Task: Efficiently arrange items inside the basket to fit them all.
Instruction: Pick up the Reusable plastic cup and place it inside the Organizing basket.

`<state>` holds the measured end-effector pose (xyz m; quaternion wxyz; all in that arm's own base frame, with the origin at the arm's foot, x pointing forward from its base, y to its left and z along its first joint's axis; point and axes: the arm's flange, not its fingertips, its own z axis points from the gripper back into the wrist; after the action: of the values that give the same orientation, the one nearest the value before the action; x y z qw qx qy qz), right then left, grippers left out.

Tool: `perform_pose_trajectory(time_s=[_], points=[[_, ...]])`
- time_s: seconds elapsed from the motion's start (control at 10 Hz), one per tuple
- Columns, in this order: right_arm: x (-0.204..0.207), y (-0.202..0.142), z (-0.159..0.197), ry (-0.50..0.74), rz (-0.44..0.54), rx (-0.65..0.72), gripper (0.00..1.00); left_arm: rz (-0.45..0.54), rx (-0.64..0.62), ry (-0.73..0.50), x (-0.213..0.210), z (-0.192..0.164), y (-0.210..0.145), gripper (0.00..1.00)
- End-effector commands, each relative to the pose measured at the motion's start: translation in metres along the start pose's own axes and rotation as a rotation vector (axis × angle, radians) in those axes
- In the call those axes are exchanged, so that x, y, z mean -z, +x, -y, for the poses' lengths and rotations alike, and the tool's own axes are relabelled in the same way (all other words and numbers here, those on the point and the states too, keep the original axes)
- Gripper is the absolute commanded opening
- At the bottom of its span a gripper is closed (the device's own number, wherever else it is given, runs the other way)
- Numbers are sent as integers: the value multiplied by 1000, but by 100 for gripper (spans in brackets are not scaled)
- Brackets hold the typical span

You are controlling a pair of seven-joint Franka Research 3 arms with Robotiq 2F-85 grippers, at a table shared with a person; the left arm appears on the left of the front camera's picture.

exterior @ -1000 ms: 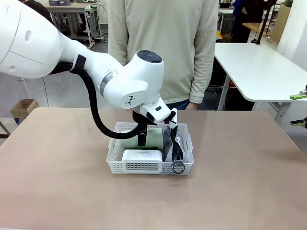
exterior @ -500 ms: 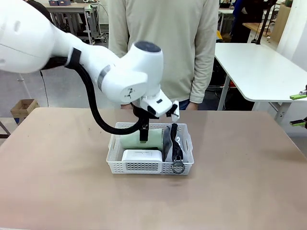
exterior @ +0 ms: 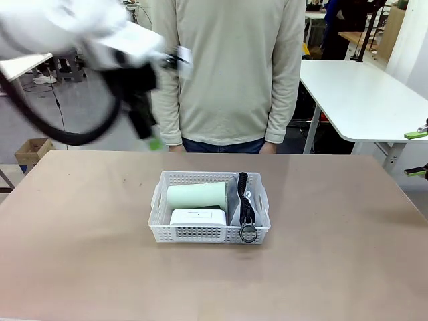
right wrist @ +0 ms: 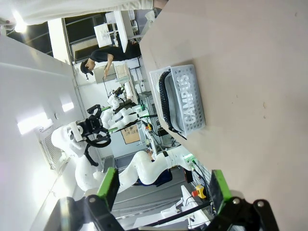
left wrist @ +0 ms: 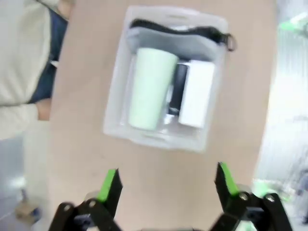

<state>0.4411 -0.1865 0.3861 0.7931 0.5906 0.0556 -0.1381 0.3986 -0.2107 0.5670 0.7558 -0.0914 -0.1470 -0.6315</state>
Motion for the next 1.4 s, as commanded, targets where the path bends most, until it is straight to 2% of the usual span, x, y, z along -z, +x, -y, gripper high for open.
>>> perform_pose_trajectory(time_s=[0.0,0.2,0.3,0.5,0.6,0.7,0.8,0.9,1.0,1.1,1.3], points=[[0,-3,-3,0,3,1,100,132,-250,-148,-33,-31,-115,100],[0,-3,-3,0,3,1,100,375,-639,-172,-58,-44,-252,100],[0,-3,-3,0,3,1,100,488,-818,-257,-51,-55,-321,100],[0,-3,-3,0,3,1,100,575,-1024,-444,-19,-80,-401,100],[0,-3,-3,0,3,1,100,645,-1064,-498,-1,-87,-423,100],[0,-3,-3,0,3,1,100,729,-1111,-491,16,-91,-436,100],[0,-3,-3,0,3,1,100,814,-1082,-475,21,-91,-437,100],[0,-3,-3,0,3,1,100,857,-1100,-440,24,-93,-434,100],[0,-3,-3,0,3,1,100,836,-1085,-472,23,-96,-424,100],[0,-3,-3,0,3,1,100,790,-1128,-497,38,-93,-446,100],[0,-3,-3,0,3,1,100,790,-1128,-497,38,-93,-446,100]])
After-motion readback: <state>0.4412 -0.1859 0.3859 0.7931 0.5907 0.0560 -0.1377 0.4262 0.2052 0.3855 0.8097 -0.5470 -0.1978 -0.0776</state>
